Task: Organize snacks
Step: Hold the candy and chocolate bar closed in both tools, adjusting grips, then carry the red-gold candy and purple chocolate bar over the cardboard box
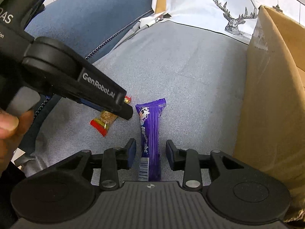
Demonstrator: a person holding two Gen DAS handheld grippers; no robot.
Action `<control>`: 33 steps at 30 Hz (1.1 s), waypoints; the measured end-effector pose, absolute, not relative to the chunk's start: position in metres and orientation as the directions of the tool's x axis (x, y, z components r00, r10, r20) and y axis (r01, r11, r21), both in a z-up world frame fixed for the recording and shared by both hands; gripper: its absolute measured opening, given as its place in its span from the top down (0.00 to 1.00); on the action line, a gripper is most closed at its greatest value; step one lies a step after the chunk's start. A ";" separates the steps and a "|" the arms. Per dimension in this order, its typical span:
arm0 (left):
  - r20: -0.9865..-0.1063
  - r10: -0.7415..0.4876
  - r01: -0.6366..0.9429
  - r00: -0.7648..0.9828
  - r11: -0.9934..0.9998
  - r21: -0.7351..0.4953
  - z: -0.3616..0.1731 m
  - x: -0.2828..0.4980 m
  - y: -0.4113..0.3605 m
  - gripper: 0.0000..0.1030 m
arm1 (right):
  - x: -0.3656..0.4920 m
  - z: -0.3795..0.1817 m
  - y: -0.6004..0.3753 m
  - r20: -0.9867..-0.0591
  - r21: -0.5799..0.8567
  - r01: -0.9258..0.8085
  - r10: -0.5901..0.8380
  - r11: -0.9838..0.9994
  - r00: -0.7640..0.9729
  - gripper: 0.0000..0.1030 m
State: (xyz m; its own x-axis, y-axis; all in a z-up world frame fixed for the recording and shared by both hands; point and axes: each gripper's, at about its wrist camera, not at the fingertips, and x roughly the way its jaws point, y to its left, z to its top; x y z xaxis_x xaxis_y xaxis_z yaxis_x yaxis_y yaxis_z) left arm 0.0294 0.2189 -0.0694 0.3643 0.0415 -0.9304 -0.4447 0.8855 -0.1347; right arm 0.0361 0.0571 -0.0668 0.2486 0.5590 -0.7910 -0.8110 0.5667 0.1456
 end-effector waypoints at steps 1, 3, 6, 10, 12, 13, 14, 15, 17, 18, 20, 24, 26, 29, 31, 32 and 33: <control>-0.931 0.046 -0.440 0.363 0.889 -0.128 -0.070 0.030 0.218 0.59 | 0.036 -0.067 0.058 -0.790 0.144 -0.812 0.559 0.566 0.250 0.65; -0.931 0.051 -0.432 0.362 0.894 -0.119 -0.071 0.031 0.217 0.59 | 0.036 -0.066 0.059 -0.790 0.140 -0.813 0.558 0.565 0.252 0.65; -0.931 0.064 -0.418 0.359 0.903 -0.100 -0.073 0.033 0.213 0.62 | 0.035 -0.067 0.060 -0.792 0.125 -0.818 0.553 0.562 0.259 0.70; -0.929 0.084 -0.416 0.360 0.906 -0.079 -0.073 0.032 0.215 0.81 | 0.033 -0.065 0.060 -0.786 0.120 -0.821 0.559 0.559 0.266 0.84; -0.925 0.077 -0.425 0.373 0.900 -0.096 -0.072 0.031 0.218 0.82 | 0.033 -0.063 0.060 -0.776 0.124 -0.818 0.569 0.561 0.272 0.86; -0.922 0.077 -0.428 0.378 0.898 -0.100 -0.071 0.031 0.219 0.82 | 0.032 -0.061 0.059 -0.770 0.123 -0.819 0.574 0.561 0.278 0.86; -0.920 0.078 -0.431 0.383 0.897 -0.103 -0.070 0.030 0.220 0.82 | 0.032 -0.060 0.059 -0.765 0.120 -0.820 0.578 0.560 0.283 0.86; -0.919 0.079 -0.434 0.385 0.895 -0.105 -0.070 0.029 0.221 0.82 | 0.032 -0.060 0.059 -0.763 0.120 -0.820 0.580 0.559 0.284 0.86; -0.918 0.076 -0.437 0.389 0.893 -0.111 -0.070 0.029 0.222 0.82 | 0.032 -0.060 0.059 -0.764 0.120 -0.821 0.580 0.559 0.284 0.86; -0.916 0.075 -0.437 0.393 0.892 -0.114 -0.070 0.029 0.222 0.82 | 0.032 -0.061 0.059 -0.765 0.116 -0.821 0.578 0.559 0.285 0.86; -0.912 0.074 -0.437 0.404 0.891 -0.121 -0.070 0.030 0.223 0.82 | 0.032 -0.062 0.059 -0.767 0.119 -0.820 0.576 0.560 0.282 0.86; -0.899 0.074 -0.444 0.431 0.885 -0.140 -0.066 0.029 0.225 0.82 | 0.032 -0.061 0.059 -0.761 0.124 -0.817 0.583 0.563 0.286 0.86; -0.891 0.074 -0.448 0.449 0.881 -0.152 -0.063 0.029 0.224 0.82 | 0.032 -0.061 0.058 -0.756 0.124 -0.817 0.586 0.564 0.290 0.86; -0.874 0.074 -0.452 0.480 0.875 -0.174 -0.058 0.028 0.225 0.82 | 0.032 -0.058 0.057 -0.743 0.122 -0.816 0.597 0.565 0.302 0.86; -0.862 0.074 -0.452 0.502 0.872 -0.189 -0.055 0.028 0.225 0.82 | 0.032 -0.055 0.056 -0.734 0.126 -0.814 0.606 0.567 0.308 0.86; -0.858 0.074 -0.453 0.509 0.870 -0.194 -0.053 0.028 0.226 0.82 | 0.032 -0.054 0.056 -0.729 0.127 -0.813 0.609 0.568 0.311 0.86; -0.853 0.073 -0.453 0.517 0.869 -0.200 -0.051 0.028 0.225 0.82 | 0.032 -0.053 0.055 -0.726 0.127 -0.813 0.612 0.568 0.314 0.86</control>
State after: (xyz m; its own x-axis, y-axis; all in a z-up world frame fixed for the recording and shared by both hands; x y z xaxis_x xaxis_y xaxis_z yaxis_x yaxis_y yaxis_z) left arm 0.0283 0.2252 -0.0514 0.5171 0.0730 -0.8528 -0.4532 0.8686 -0.2004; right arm 0.0318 0.0553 -0.0531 0.3144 0.6122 -0.7255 -0.8134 0.5678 0.1267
